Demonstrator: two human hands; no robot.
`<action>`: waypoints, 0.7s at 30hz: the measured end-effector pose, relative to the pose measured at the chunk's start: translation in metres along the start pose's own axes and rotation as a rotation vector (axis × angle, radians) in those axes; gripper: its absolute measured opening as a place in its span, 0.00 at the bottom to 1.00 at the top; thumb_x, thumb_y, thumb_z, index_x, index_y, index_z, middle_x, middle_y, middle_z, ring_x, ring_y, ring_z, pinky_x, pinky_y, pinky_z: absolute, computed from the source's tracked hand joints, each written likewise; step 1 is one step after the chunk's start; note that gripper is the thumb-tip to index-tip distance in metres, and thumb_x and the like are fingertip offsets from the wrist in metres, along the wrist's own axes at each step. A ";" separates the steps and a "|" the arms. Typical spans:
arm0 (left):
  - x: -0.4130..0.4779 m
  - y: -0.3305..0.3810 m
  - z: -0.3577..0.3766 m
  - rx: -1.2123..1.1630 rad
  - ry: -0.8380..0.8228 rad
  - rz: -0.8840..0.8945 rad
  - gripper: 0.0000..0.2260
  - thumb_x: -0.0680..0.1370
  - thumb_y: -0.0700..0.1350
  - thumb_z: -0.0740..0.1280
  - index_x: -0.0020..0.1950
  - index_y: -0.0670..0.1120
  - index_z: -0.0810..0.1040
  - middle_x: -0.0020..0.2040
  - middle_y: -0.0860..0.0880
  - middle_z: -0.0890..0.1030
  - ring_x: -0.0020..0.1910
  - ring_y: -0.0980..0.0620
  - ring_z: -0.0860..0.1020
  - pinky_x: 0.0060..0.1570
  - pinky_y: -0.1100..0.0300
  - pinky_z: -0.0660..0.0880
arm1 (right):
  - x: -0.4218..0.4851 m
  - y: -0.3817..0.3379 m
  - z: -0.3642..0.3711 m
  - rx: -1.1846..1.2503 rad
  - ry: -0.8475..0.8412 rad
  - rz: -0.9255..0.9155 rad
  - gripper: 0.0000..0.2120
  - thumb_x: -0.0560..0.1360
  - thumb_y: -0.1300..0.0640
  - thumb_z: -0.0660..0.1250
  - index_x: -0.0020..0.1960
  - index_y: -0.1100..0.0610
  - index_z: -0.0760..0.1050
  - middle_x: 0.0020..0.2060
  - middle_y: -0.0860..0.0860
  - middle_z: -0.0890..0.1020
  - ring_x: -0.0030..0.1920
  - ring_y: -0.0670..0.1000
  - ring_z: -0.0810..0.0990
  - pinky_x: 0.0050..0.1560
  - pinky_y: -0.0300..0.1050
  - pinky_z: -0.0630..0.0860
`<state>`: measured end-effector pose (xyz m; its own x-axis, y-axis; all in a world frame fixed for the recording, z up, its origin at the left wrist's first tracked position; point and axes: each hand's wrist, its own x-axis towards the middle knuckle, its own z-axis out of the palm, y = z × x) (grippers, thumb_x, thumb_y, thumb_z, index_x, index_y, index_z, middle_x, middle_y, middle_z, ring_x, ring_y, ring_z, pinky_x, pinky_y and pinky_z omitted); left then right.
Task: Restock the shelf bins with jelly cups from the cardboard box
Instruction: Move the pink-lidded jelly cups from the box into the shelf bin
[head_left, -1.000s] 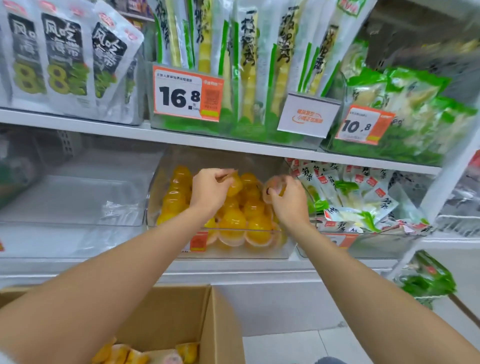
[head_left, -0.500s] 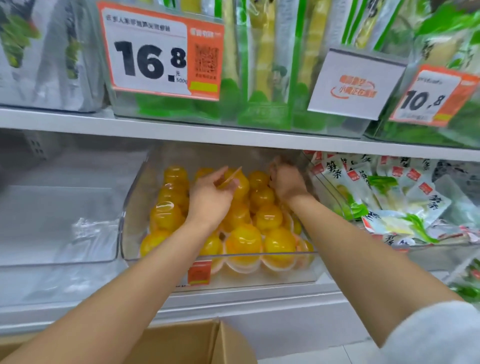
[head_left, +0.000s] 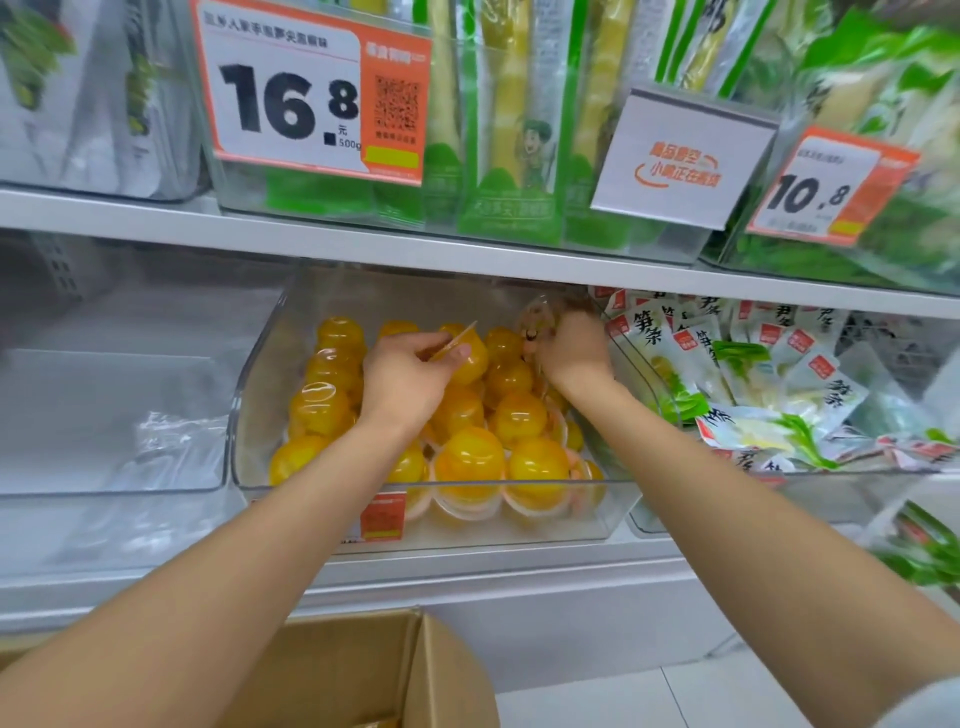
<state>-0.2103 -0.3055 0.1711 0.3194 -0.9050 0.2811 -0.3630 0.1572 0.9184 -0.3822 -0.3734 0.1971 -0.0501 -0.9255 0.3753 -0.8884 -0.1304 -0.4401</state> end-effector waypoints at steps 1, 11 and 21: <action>-0.001 0.002 0.000 -0.008 0.001 0.004 0.15 0.74 0.50 0.73 0.58 0.47 0.83 0.55 0.49 0.84 0.52 0.56 0.80 0.52 0.65 0.73 | -0.008 -0.006 -0.004 0.160 -0.019 0.051 0.13 0.78 0.54 0.61 0.57 0.59 0.79 0.51 0.58 0.83 0.51 0.59 0.82 0.51 0.50 0.77; -0.005 0.004 0.002 0.209 -0.136 0.175 0.28 0.67 0.48 0.78 0.66 0.50 0.77 0.65 0.49 0.77 0.64 0.52 0.74 0.63 0.64 0.68 | -0.028 -0.022 -0.022 0.279 -0.122 0.059 0.15 0.72 0.58 0.70 0.59 0.55 0.76 0.54 0.55 0.82 0.52 0.56 0.81 0.54 0.51 0.79; 0.001 -0.007 0.006 0.157 -0.101 0.108 0.13 0.71 0.39 0.70 0.55 0.47 0.82 0.51 0.49 0.82 0.49 0.52 0.80 0.55 0.56 0.77 | -0.025 0.000 -0.026 -0.479 -0.219 -0.015 0.10 0.79 0.62 0.60 0.56 0.63 0.75 0.53 0.61 0.80 0.52 0.62 0.80 0.43 0.47 0.73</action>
<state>-0.2131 -0.3097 0.1632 0.1848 -0.9226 0.3387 -0.5247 0.1988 0.8277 -0.3928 -0.3414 0.2092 0.0154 -0.9840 0.1772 -0.9999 -0.0146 0.0060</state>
